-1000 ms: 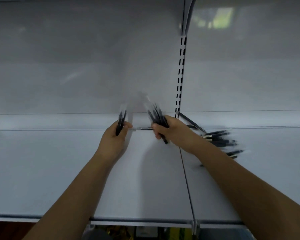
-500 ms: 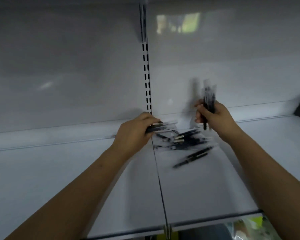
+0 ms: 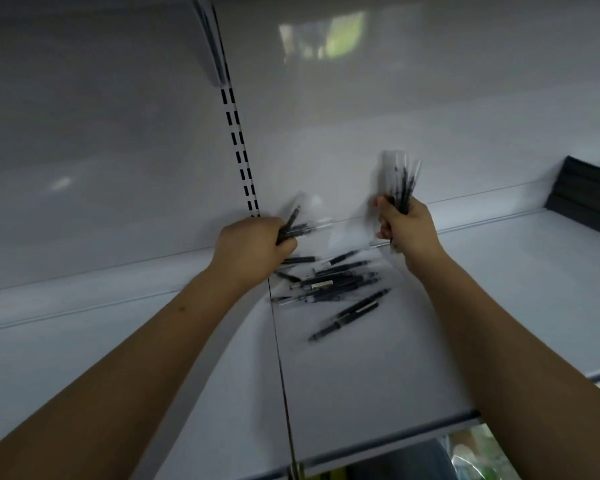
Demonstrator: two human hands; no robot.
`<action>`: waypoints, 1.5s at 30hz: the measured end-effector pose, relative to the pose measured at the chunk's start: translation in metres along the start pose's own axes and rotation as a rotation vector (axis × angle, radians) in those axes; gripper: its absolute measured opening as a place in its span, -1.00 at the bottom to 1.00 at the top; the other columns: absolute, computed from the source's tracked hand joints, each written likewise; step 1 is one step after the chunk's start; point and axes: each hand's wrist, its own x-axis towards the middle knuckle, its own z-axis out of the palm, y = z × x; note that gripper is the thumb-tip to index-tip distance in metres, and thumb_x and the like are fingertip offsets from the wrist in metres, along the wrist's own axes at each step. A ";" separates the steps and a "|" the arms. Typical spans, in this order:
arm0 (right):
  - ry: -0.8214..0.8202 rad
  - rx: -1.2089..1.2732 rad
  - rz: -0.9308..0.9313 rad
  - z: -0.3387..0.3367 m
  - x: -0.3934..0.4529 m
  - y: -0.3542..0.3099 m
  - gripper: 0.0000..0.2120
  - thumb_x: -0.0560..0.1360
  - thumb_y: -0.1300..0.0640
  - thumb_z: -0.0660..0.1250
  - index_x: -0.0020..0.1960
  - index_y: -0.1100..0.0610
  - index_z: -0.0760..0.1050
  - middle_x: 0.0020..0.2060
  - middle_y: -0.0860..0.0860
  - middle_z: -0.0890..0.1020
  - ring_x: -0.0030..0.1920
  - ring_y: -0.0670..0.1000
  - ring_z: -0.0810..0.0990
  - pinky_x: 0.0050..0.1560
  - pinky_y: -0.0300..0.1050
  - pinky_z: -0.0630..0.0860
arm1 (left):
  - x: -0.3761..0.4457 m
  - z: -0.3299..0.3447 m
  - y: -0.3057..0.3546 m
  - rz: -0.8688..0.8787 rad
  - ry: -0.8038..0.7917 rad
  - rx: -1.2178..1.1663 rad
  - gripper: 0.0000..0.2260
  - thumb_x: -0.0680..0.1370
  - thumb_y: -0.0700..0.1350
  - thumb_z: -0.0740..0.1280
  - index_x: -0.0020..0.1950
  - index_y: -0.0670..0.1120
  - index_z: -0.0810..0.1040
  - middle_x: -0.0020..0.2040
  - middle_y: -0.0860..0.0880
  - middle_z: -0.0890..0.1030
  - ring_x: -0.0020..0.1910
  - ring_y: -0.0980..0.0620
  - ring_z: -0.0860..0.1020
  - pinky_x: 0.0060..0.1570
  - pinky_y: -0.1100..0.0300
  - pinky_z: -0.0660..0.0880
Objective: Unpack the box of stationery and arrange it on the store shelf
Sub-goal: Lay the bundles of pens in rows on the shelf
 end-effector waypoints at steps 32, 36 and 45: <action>-0.068 0.043 0.034 -0.007 -0.009 0.007 -0.76 0.59 0.03 0.30 -0.18 0.16 0.53 -0.49 0.00 0.45 -0.47 0.01 0.41 -0.40 -0.11 0.45 | 0.011 0.015 0.028 -0.021 -0.080 -0.226 -0.65 0.58 0.02 0.30 -0.37 0.00 0.32 -0.32 0.03 0.41 -0.31 0.00 0.46 -0.37 0.19 0.30; -0.139 -0.084 -0.003 0.008 -0.022 -0.010 -0.72 0.57 -0.03 0.31 -0.22 0.11 0.52 -0.43 -0.06 0.50 -0.41 -0.04 0.47 -0.31 -0.16 0.48 | -0.029 0.004 -0.002 -0.286 0.100 -0.885 -0.71 0.62 -0.01 0.30 -0.18 -0.20 0.52 -0.22 -0.14 0.60 -0.23 -0.04 0.59 -0.10 0.13 0.50; -0.519 0.052 0.019 0.077 -0.086 -0.030 -0.71 0.60 0.02 0.29 -0.07 0.27 0.53 -0.40 0.01 0.51 -0.35 0.03 0.49 -0.24 -0.10 0.48 | -0.112 0.007 -0.059 -0.744 0.226 -1.265 -0.86 0.61 -0.17 0.32 0.00 -0.23 0.59 -0.42 -0.07 0.41 -0.48 0.08 0.38 -0.47 0.36 0.43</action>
